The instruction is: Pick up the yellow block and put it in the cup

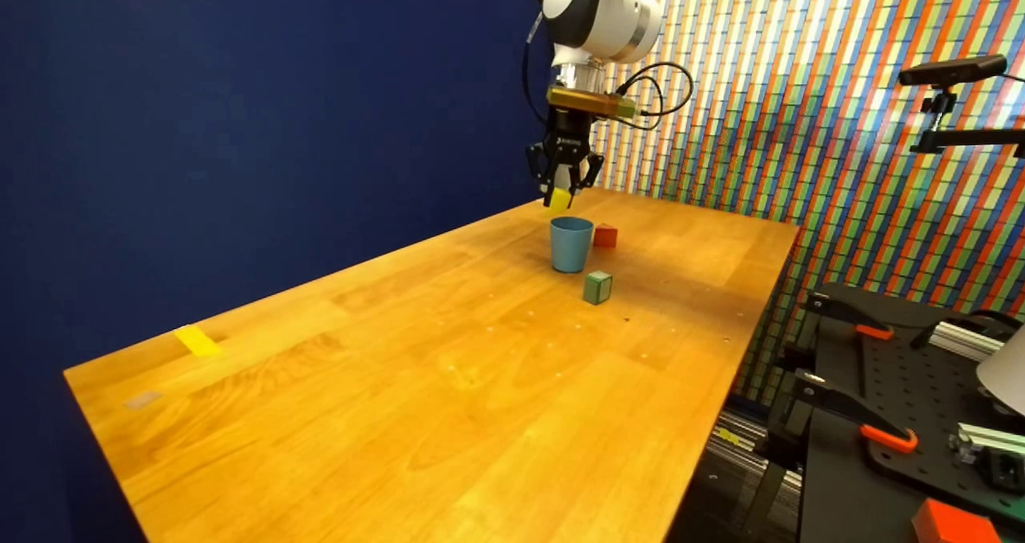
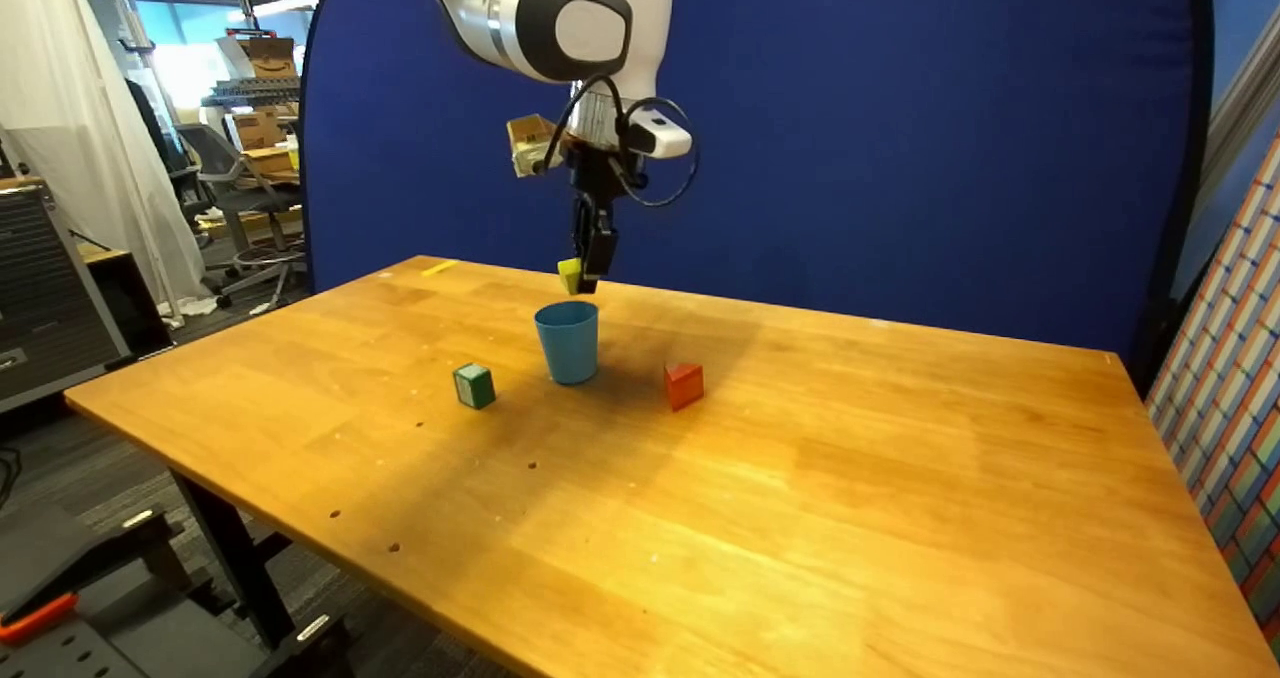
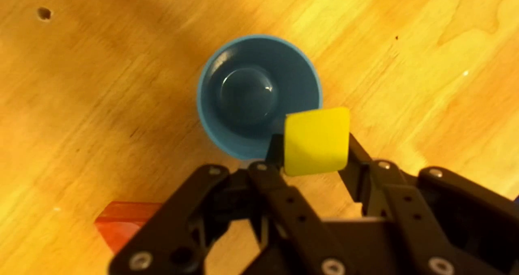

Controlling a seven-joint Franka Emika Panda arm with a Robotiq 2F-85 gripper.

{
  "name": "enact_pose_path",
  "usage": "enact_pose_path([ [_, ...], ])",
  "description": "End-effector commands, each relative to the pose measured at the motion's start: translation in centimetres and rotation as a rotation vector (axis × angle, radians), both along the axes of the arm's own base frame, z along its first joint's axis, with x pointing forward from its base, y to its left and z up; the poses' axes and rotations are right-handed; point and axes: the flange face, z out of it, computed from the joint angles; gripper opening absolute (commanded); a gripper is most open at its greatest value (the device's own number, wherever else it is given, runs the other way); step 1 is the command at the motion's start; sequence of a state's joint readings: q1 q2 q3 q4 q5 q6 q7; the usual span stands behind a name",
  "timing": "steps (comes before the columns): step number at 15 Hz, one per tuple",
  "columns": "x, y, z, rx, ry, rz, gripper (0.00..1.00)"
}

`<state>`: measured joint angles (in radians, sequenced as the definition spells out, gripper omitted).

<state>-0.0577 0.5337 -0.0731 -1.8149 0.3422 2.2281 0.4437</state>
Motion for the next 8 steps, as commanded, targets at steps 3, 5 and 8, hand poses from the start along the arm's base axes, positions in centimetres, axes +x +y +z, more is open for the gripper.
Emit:
enact_pose_path([
  [3,-0.1,-2.0,-0.8,0.044,0.0,-0.082,0.17],
  [5,-0.1,-1.8,-1.7,0.067,0.01,-0.088,0.17],
  [8,-0.4,-1.5,-2.4,0.095,0.016,-0.106,0.18],
])
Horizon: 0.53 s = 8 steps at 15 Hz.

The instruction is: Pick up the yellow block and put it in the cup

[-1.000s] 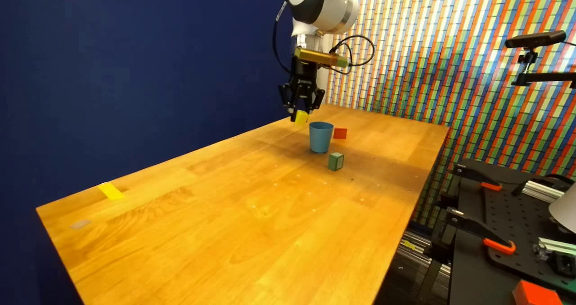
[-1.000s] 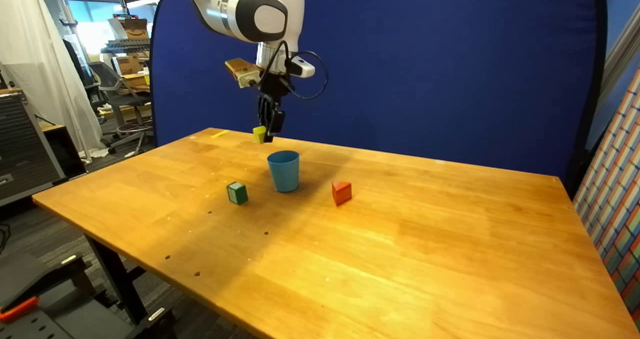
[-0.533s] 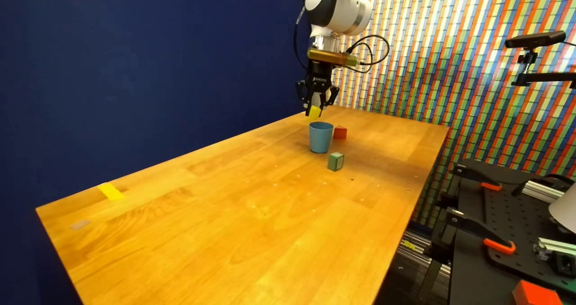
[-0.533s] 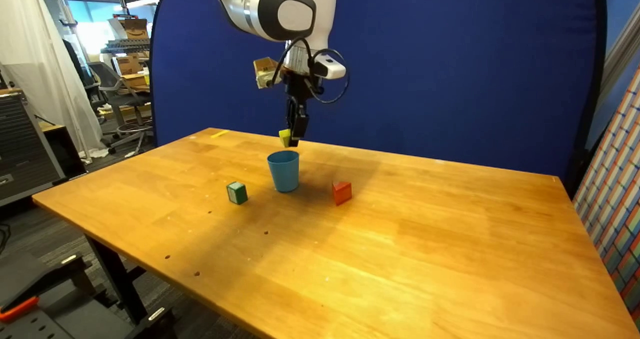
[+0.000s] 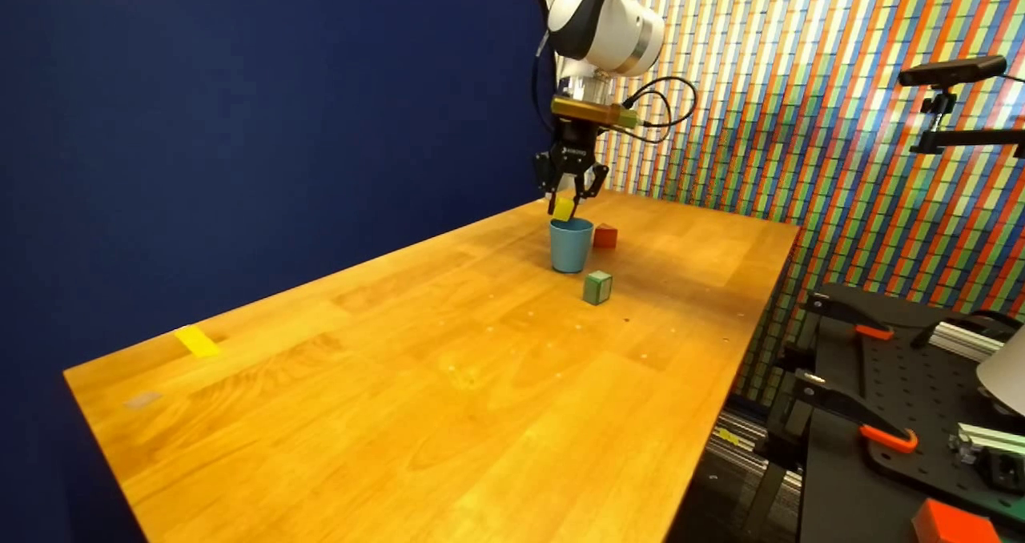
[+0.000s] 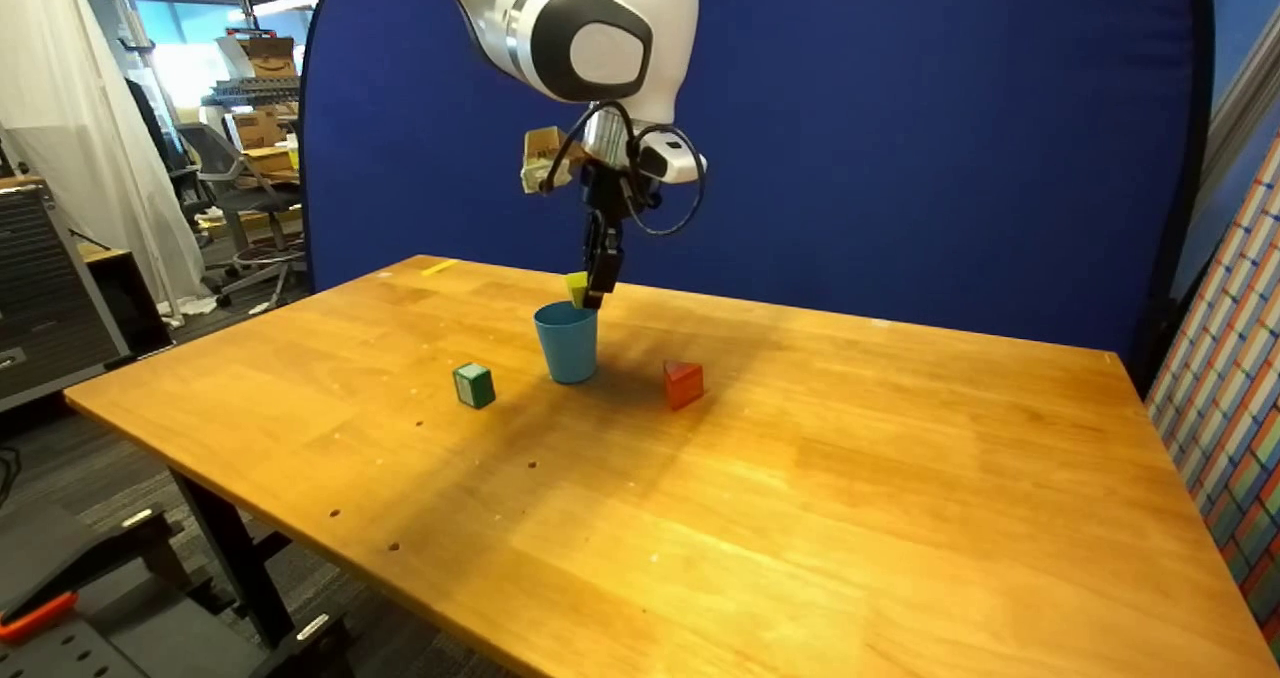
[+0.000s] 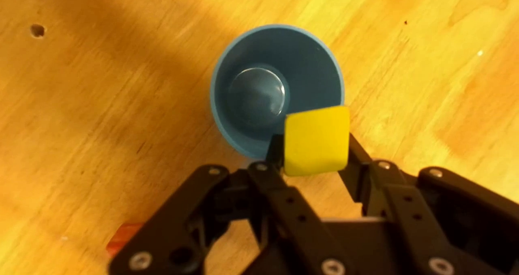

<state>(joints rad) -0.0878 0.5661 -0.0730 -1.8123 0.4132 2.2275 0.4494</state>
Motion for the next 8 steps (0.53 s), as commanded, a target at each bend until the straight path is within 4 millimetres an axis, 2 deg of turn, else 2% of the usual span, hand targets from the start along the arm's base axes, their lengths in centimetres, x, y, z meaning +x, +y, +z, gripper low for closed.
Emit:
enact_pose_path([
  [1,-0.1,0.09,-0.4,0.053,-0.018,-0.032,0.52],
  [2,-0.22,0.02,-0.4,0.057,-0.015,-0.033,0.62],
  [7,-0.7,0.27,-0.34,0.079,-0.026,-0.052,1.0],
  [8,-0.92,0.36,-0.31,0.085,-0.031,-0.046,1.0],
])
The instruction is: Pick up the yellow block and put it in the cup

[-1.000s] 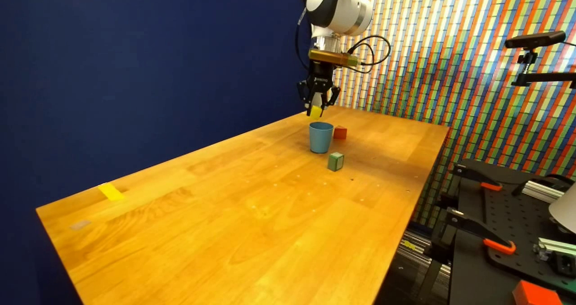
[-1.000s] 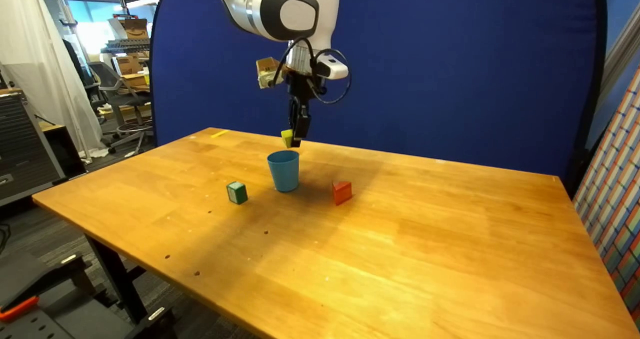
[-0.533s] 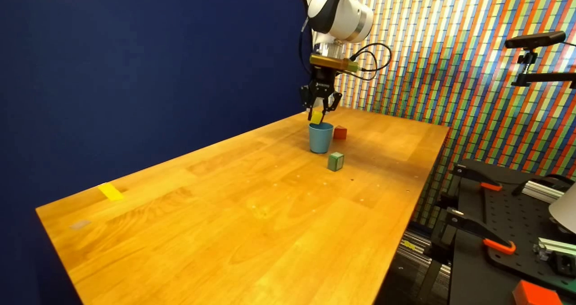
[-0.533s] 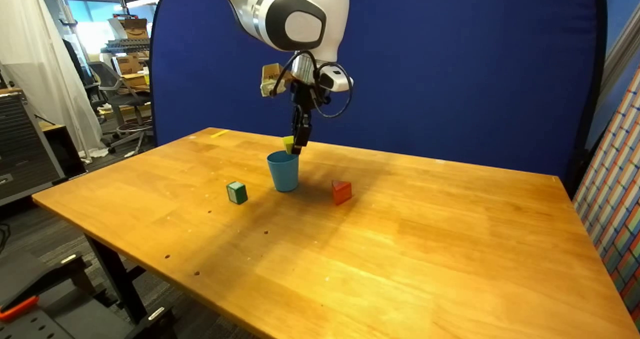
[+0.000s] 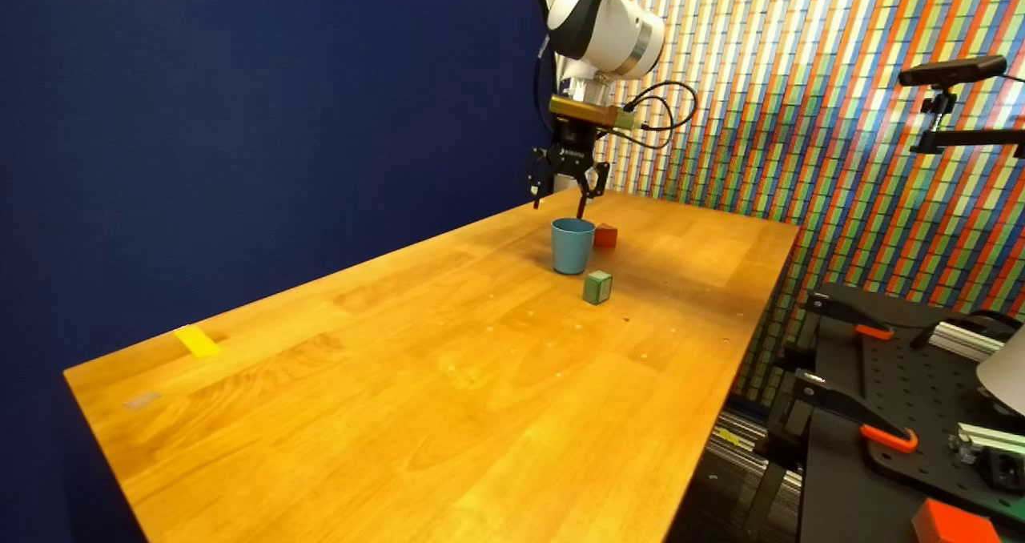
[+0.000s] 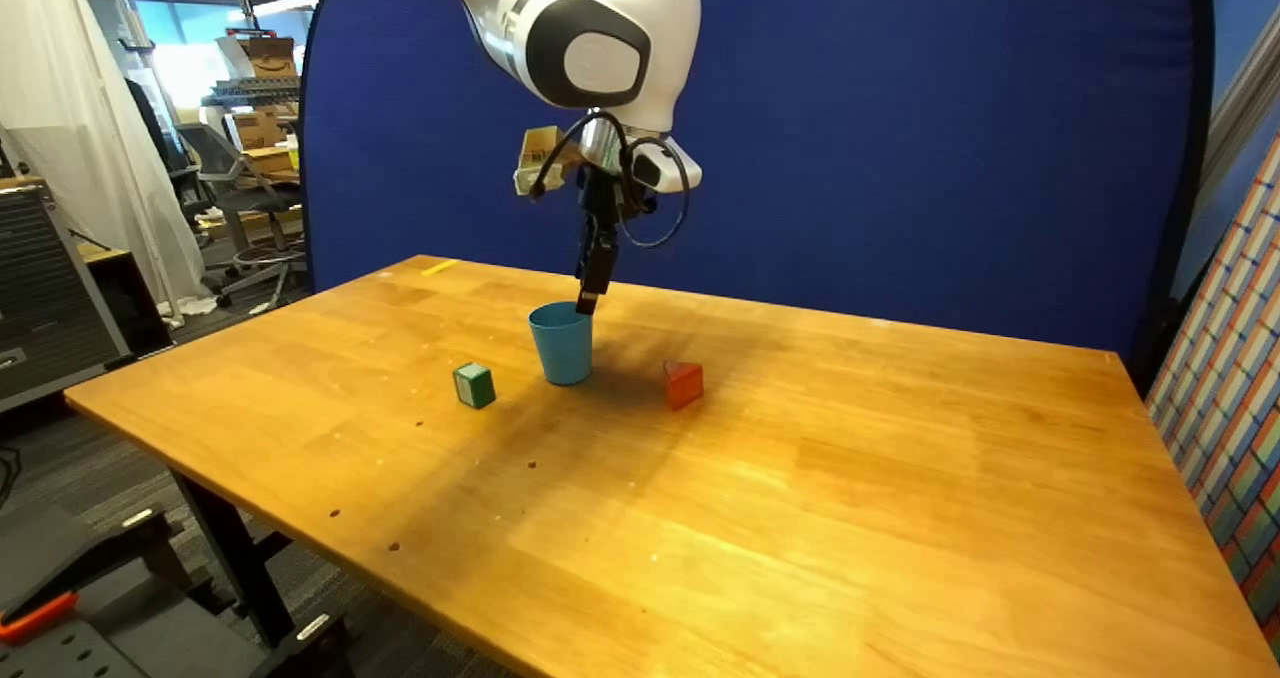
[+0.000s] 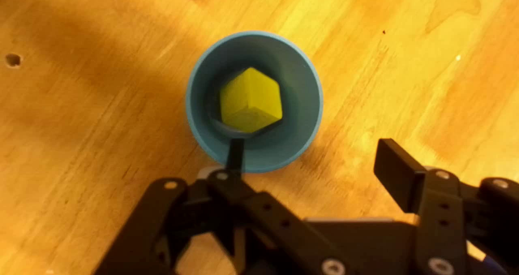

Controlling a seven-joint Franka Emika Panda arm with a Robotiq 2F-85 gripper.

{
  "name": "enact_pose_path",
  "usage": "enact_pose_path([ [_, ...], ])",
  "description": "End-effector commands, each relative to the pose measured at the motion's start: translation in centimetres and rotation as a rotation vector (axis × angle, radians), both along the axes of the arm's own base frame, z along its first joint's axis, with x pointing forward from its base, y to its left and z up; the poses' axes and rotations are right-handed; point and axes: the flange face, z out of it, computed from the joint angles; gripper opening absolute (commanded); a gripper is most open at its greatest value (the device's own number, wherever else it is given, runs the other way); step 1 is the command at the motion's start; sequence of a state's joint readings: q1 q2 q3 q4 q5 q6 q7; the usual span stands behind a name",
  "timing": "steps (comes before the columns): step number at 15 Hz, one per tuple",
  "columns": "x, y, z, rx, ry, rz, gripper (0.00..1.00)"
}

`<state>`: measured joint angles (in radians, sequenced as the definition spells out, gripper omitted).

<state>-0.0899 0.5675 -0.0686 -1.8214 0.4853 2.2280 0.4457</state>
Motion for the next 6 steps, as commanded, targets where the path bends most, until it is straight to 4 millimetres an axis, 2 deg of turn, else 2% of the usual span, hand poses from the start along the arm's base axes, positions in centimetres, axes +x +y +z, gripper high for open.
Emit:
enact_pose_path([
  [1,-0.83,0.17,0.15,0.04,-0.031,0.016,1.0],
  [2,-0.85,0.53,0.52,0.071,-0.047,0.068,1.0],
  [3,-0.27,0.3,-0.34,0.02,-0.007,0.029,1.0],
  [6,-0.27,0.55,-0.3,0.039,-0.024,0.061,1.0],
])
